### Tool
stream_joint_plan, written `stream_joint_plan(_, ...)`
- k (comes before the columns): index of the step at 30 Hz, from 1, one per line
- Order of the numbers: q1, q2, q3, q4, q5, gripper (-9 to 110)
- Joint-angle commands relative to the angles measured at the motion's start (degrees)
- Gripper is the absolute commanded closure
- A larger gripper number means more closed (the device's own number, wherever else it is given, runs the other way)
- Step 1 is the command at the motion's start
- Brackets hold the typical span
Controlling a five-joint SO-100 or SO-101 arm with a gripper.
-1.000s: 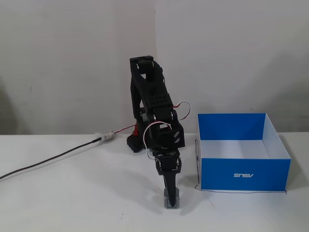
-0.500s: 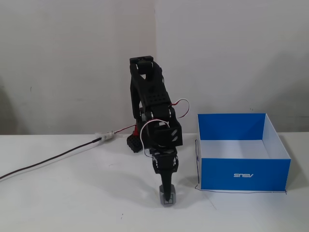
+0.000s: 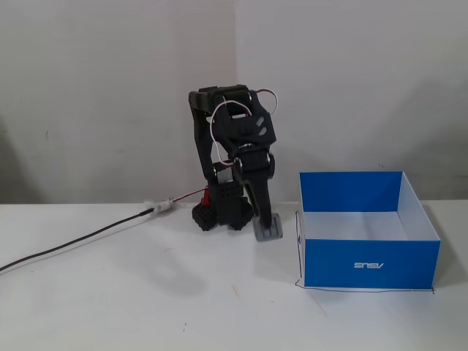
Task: Pick the gray block and keep it in the box.
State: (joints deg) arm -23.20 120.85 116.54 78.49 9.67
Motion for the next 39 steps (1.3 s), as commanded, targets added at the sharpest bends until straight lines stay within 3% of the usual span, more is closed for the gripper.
stream_joint_plan(1, -2.20, 6.68, -4.22, 0.26, -0.79, 101)
stream_joint_plan(10, -16.52, 23.91, 0.62, 0.35, -2.20, 101)
stream_joint_plan(24, -37.62, 30.67, 8.88, -3.96, -2.55, 101)
stream_joint_plan(39, -39.90, -7.21, -6.24, -6.24, -2.64, 101)
